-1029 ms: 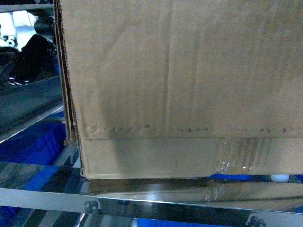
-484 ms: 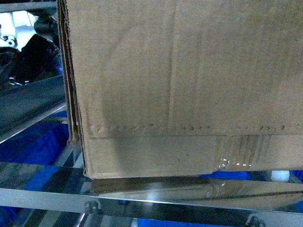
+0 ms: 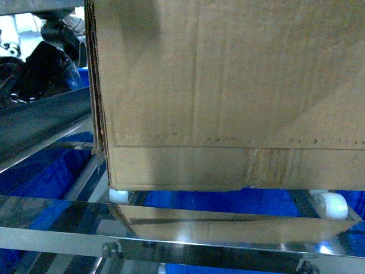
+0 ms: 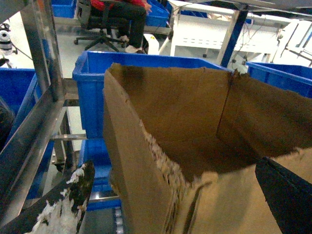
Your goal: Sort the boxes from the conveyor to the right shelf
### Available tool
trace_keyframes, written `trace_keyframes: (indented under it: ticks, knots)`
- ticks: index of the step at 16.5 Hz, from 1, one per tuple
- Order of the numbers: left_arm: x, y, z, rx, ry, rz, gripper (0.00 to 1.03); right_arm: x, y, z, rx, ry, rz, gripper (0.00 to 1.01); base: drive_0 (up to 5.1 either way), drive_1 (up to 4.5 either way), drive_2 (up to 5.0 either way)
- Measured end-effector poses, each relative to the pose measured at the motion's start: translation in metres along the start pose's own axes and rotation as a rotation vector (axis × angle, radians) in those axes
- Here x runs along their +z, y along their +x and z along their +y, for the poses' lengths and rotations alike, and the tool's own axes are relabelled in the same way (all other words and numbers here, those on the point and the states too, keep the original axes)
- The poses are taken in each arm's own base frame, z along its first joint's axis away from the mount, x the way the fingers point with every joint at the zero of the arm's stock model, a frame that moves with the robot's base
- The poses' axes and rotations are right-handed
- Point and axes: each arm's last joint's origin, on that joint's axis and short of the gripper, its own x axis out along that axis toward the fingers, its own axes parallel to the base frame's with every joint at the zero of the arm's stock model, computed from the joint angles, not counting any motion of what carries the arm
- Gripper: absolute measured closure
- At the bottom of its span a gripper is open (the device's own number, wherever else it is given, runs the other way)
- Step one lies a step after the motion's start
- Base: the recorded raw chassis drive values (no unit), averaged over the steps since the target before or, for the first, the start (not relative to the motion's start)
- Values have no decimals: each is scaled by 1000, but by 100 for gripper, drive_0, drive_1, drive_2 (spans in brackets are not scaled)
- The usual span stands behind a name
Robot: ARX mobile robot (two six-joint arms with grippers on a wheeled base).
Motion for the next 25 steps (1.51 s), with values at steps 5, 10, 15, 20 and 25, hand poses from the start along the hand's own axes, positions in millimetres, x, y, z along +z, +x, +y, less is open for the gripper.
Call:
trace_keyframes:
  ticks: [5,10,15,20,25]
  knots:
    - [-52,-92,47,308,113,-176,40,-5,-91,-17,-28,-7,333,40,0,0,0]
    - [-62,-97,52,308,124,-181,54,-17,-99,-24,-11,4,337,54,0,0,0]
    - [-74,-101,56,299,128,-171,69,-25,-107,-28,-41,5,331,69,0,0,0]
    - [-85,-106,61,303,128,-165,85,-33,-115,-27,-27,9,328,85,0,0,0]
    - [-94,-111,65,305,131,-170,101,-44,-124,-26,-23,10,334,99,0,0,0]
